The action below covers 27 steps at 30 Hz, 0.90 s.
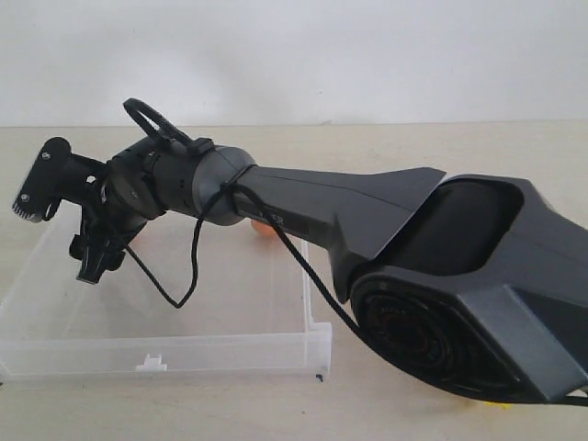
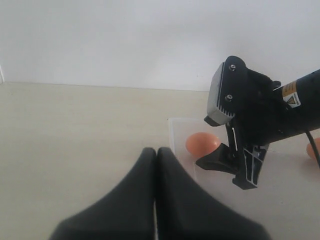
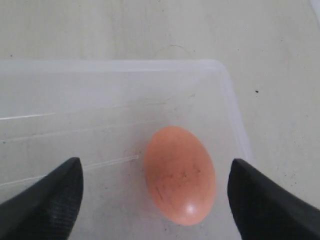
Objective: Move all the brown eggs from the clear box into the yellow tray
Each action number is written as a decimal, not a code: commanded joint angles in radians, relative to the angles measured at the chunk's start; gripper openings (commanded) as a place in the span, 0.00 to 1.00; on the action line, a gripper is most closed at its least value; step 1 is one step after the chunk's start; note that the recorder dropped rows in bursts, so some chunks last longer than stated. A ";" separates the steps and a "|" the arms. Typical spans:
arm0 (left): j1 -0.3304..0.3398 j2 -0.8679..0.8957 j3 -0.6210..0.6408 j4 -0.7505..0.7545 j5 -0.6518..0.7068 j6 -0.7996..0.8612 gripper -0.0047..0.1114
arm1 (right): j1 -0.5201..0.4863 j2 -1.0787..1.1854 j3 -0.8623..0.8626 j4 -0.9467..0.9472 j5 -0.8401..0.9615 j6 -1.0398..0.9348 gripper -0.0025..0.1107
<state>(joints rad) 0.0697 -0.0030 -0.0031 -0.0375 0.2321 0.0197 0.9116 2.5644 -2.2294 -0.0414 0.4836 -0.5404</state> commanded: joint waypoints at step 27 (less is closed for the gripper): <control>0.001 0.003 0.003 0.002 0.000 0.001 0.00 | -0.004 0.030 -0.009 0.000 -0.043 0.101 0.26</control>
<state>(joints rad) 0.0697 -0.0030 -0.0031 -0.0375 0.2321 0.0197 0.9078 2.5962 -2.2398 -0.0400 0.3996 -0.4424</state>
